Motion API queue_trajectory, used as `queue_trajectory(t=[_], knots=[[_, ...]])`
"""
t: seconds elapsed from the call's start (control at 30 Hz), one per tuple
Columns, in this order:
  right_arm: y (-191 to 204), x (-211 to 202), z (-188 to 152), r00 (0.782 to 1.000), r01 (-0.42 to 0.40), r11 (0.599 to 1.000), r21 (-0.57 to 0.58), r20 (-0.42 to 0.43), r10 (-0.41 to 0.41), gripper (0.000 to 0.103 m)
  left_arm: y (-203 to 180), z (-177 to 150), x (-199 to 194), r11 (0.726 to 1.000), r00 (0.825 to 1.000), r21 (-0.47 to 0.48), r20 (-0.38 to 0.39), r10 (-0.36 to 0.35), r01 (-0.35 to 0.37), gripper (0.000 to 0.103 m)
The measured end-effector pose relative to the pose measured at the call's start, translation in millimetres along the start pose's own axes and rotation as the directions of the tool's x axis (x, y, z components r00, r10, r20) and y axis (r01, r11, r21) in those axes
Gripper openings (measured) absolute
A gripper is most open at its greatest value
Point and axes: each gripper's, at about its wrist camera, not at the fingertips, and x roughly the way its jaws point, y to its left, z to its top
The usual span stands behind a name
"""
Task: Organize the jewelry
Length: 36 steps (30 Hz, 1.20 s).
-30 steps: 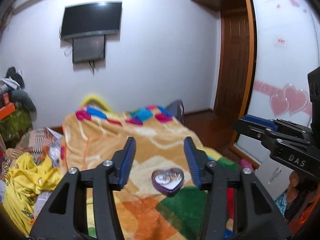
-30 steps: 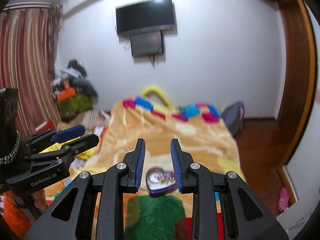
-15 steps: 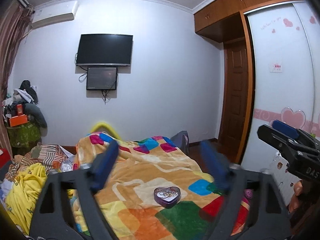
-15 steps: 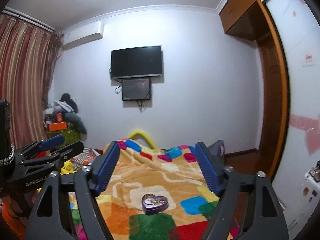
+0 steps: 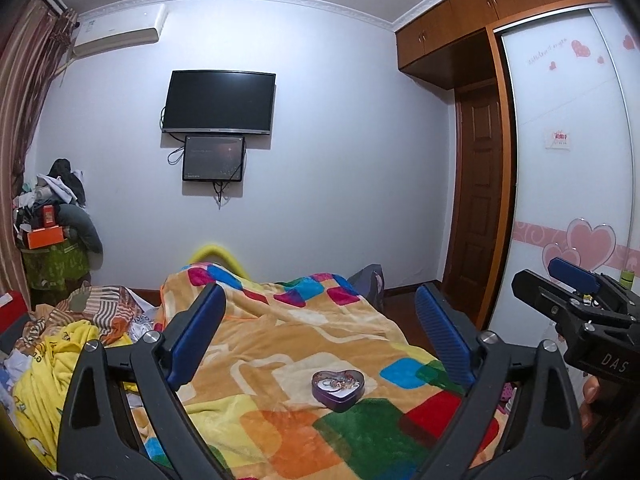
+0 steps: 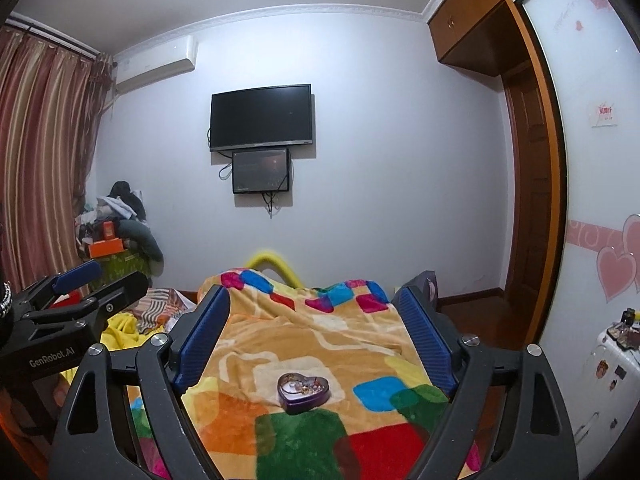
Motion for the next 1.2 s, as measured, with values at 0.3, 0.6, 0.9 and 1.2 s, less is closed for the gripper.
queue_trajectory(t=[0.3, 0.6, 0.9, 1.2], knots=[[-5.6, -6.1, -5.3, 1.0, -0.001, 1.0, 0.005, -0.006, 0.001, 0.084, -2.4, -3.6, 2.3, 1.0, 1.0, 0.003, -0.015, -0.006, 0.006, 0.096], [-5.0, -7.5, -3.9, 1.0, 0.0, 1.0, 0.004, -0.018, 0.0, 0.084, -2.6, -2.4, 5.8, 1.0, 0.999, -0.007, -0.031, -0.016, 0.015, 0.1], [-5.1, -6.9, -3.5, 1.0, -0.001, 1.0, 0.005, -0.019, 0.001, 0.084, -3.3, -2.8, 5.4, 1.0, 0.999, -0.012, -0.031, -0.016, 0.015, 0.1], [-5.9, -8.4, -2.6, 1.0, 0.002, 1.0, 0.007, -0.017, -0.002, 0.084, -4.8, -2.5, 6.4, 1.0, 0.999, -0.015, -0.031, -0.014, 0.013, 0.102]])
